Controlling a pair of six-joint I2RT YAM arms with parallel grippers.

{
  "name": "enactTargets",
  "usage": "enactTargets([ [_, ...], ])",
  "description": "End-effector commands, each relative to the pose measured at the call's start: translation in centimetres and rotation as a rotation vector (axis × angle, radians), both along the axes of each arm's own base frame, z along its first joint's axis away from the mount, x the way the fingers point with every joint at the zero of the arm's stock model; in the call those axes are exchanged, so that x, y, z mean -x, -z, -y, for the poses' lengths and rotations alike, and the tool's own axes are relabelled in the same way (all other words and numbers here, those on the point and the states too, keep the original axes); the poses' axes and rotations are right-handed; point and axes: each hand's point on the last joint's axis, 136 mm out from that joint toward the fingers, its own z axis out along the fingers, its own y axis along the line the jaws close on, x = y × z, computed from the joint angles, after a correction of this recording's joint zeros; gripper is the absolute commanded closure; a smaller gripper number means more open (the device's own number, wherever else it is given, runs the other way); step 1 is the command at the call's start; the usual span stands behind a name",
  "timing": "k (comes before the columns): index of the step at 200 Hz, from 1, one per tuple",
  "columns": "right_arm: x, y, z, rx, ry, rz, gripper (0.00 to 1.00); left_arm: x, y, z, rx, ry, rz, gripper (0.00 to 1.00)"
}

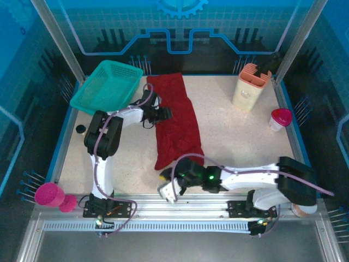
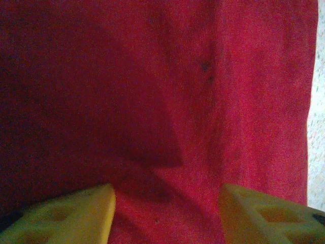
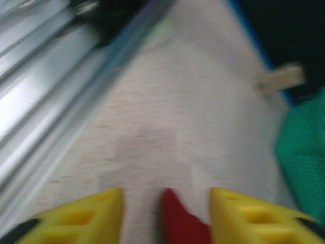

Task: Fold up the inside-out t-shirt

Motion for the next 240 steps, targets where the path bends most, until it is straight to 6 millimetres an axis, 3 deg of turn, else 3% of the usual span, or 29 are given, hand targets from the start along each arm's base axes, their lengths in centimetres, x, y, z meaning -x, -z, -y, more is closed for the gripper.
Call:
enactTargets([
  [1, -7.2, -7.0, 3.7, -0.457, 0.482, -0.429, 0.34, 2.5, -3.7, -2.1, -0.055, 0.023, 0.039, 0.38],
  [15, -11.1, -4.2, 9.0, -0.492, 0.856, -0.712, 0.33, 3.6, -5.7, -2.4, -0.055, 0.030, 0.053, 0.37],
  [35, -11.7, 0.6, 14.2, -0.405, 1.211, -1.080, 0.37, 7.7, -6.5, -2.0, -0.026, 0.054, -0.005, 0.36],
  [45, -10.8, 2.6, 16.0, -0.331, 1.352, -1.221, 0.37, 10.7, -6.2, -1.5, -0.028, 0.076, -0.035, 0.36],
  [73, -5.6, 6.9, 19.3, -0.042, 1.567, -1.467, 0.32, 21.3, -3.3, -0.3, -0.072, 0.173, -0.166, 0.34],
  [83, -4.2, 7.6, 19.8, 0.011, 1.586, -1.555, 0.32, 24.5, -2.3, -0.4, -0.089, 0.194, -0.214, 0.32],
  [93, -3.6, 8.0, 19.5, 0.031, 1.548, -1.626, 0.33, 26.5, -1.5, -0.3, -0.071, 0.186, -0.232, 0.31],
  [117, -4.7, 8.0, 17.8, 0.001, 1.386, -1.673, 0.41, 27.6, -0.9, 1.6, 0.064, 0.177, -0.191, 0.31],
  [142, -6.6, 8.9, 16.4, 0.019, 1.310, -1.658, 0.47, 27.3, -0.4, 2.6, 0.013, 0.231, -0.144, 0.30],
  [170, -7.5, 10.6, 15.5, 0.021, 1.284, -1.670, 0.51, 26.5, -0.3, 4.2, -0.012, 0.277, -0.111, 0.29],
  [184, -7.8, 11.1, 15.5, 0.021, 1.284, -1.656, 0.63, 25.9, 0.1, 5.0, -0.010, 0.293, -0.091, 0.31],
  [191, -7.9, 11.1, 15.4, 0.021, 1.280, -1.649, 0.73, 25.6, 0.5, 5.0, -0.028, 0.293, -0.093, 0.40],
  [205, -8.0, 10.4, 15.3, 0.011, 1.261, -1.642, 0.89, 25.6, 0.4, 5.4, -0.049, 0.344, -0.105, 0.87],
  [211, -7.8, 9.9, 15.5, 0.010, 1.260, -1.634, 0.93, 25.9, 0.0, 5.7, -0.047, 0.380, -0.111, 0.99],
  [218, -7.7, 9.3, 15.9, 0.013, 1.269, -1.612, 1.00, 26.3, -0.5, 5.6, -0.050, 0.397, -0.115, 1.00],
  [240, -7.1, 7.3, 16.9, 0.028, 1.287, -1.558, 1.00, 27.8, -2.8, 3.9, -0.041, 0.361, -0.135, 1.00],
])
